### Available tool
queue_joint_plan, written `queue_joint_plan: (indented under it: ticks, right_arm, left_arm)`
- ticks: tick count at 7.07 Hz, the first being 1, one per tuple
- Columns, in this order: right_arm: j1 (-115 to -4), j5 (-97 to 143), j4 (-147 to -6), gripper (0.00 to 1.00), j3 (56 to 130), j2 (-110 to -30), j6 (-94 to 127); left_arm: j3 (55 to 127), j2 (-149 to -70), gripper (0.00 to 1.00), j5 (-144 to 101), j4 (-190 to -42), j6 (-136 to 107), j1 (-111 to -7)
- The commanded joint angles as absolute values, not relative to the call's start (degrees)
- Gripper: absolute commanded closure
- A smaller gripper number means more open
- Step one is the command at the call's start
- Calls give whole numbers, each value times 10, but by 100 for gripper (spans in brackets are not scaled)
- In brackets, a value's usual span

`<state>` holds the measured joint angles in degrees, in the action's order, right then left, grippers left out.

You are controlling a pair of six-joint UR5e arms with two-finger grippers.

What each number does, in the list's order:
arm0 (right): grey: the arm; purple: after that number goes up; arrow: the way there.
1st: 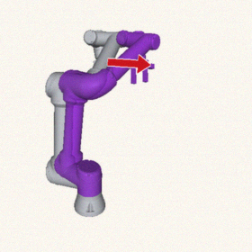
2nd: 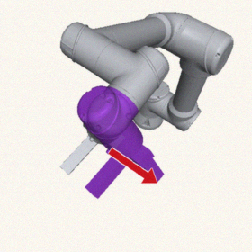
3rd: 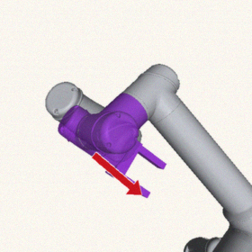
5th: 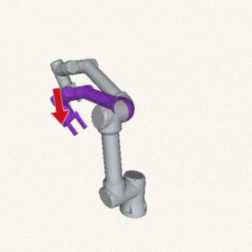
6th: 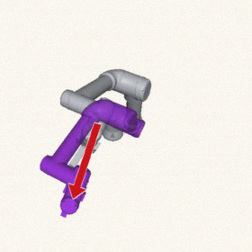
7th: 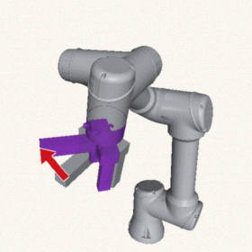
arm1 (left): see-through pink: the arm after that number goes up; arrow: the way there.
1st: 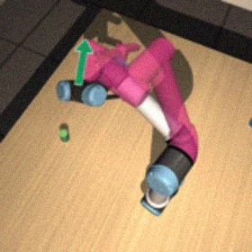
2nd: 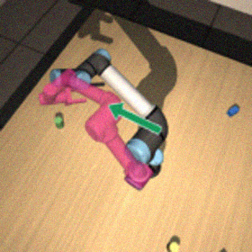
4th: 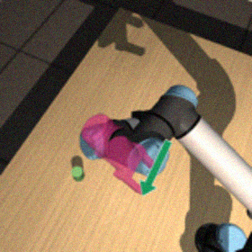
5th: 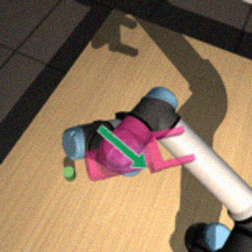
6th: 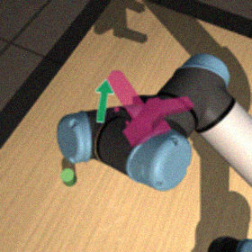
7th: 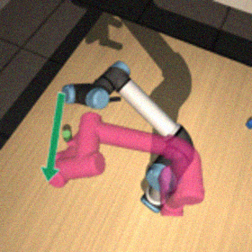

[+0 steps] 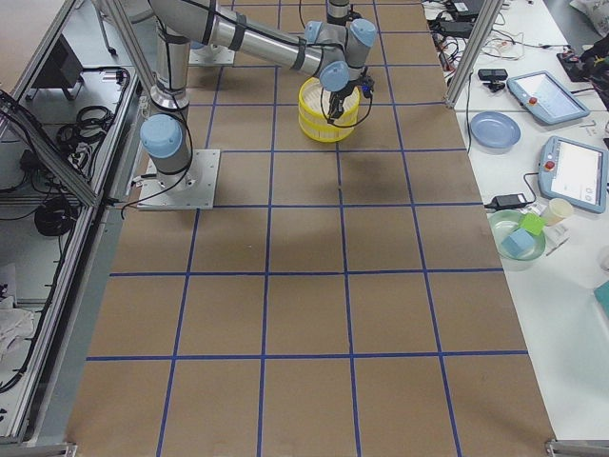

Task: Place buns in different layers of steamer
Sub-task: 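Grasp the brown bun on the plate with the left gripper, then lift the brown bun and carry it toward the steamer while the right gripper withdraws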

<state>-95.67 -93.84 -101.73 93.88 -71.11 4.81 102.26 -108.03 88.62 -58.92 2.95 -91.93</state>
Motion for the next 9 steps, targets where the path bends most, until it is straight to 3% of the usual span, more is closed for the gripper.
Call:
queue_joint_plan:
  ticks: [1, 5, 9]
  right_arm:
    - [-946, -939, -998, 0, 908, -766, 45]
    - [-940, -932, -852, 0, 803, -845, 43]
    - [-934, -928, -831, 0, 803, -851, 40]
  left_arm:
    - [970, -1045, 99, 872, -651, 25, -924]
    - [920, -1039, 99, 858, -668, -142, -1031]
    - [884, -1088, 95, 860, -648, -316, -1152]
